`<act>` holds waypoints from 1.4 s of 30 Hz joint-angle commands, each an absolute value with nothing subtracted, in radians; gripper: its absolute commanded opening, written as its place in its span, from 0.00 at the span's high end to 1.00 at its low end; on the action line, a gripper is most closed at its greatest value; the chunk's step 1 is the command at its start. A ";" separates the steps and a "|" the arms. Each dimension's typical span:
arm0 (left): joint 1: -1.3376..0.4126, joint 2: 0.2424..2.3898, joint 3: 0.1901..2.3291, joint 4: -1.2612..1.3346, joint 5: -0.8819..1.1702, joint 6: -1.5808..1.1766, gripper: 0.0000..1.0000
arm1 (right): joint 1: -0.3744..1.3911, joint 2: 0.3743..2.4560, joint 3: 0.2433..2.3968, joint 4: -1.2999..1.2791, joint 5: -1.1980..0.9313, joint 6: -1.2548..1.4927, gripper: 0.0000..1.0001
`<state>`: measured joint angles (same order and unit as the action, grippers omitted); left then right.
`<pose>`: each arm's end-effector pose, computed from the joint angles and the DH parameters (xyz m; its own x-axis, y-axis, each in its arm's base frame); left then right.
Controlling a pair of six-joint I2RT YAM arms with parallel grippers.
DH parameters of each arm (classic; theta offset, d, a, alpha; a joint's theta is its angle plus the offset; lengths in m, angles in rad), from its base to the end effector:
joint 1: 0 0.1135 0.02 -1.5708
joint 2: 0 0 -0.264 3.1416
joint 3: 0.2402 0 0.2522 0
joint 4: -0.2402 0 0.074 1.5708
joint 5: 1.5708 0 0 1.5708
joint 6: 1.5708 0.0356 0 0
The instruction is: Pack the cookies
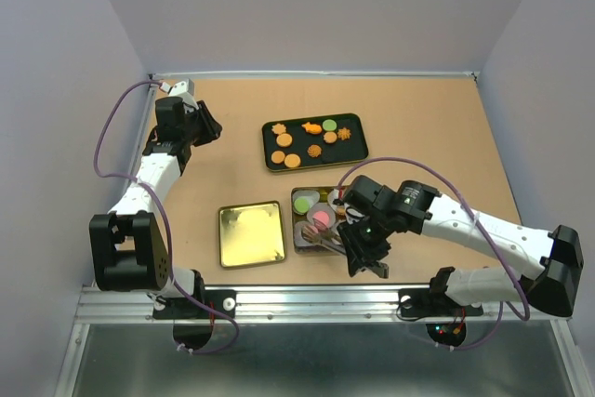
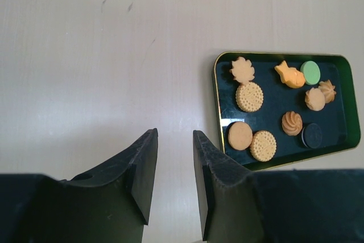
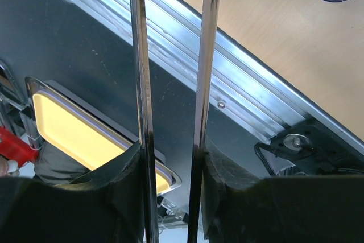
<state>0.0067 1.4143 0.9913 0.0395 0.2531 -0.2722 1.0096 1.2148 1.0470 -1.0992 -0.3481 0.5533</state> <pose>0.3275 -0.0067 0.2878 -0.4211 -0.2631 -0.8680 0.1168 0.9333 -0.3396 0.1024 0.1857 0.2766 -0.8788 -0.4698 -0.0835 -0.4564 0.7767 0.4341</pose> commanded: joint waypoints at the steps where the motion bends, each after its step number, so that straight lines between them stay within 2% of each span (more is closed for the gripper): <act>1: 0.003 1.373 0.982 0.058 0.245 -0.258 0.58 | 1.019 1.190 1.026 -1.000 -0.344 0.566 0.68; 7: 0.003 1.379 0.985 0.058 0.245 -0.256 0.58 | 1.019 1.207 1.026 -0.980 -0.359 0.549 0.67; 14: 0.003 1.378 0.986 0.057 0.241 -0.255 0.58 | 1.019 1.224 1.026 -0.973 -0.357 0.543 0.56; 30: 0.003 1.378 0.985 0.057 0.242 -0.255 0.58 | 1.019 1.198 1.032 -1.002 -0.336 0.554 0.50; 42: 0.003 1.378 0.985 0.057 0.244 -0.256 0.58 | 1.019 1.235 1.264 -1.080 -0.247 0.534 0.51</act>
<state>0.0067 1.4143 0.9901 0.0395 0.2516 -0.2703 1.0096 1.2301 1.1381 -1.0706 -0.2852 0.5526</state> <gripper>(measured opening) 0.421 0.499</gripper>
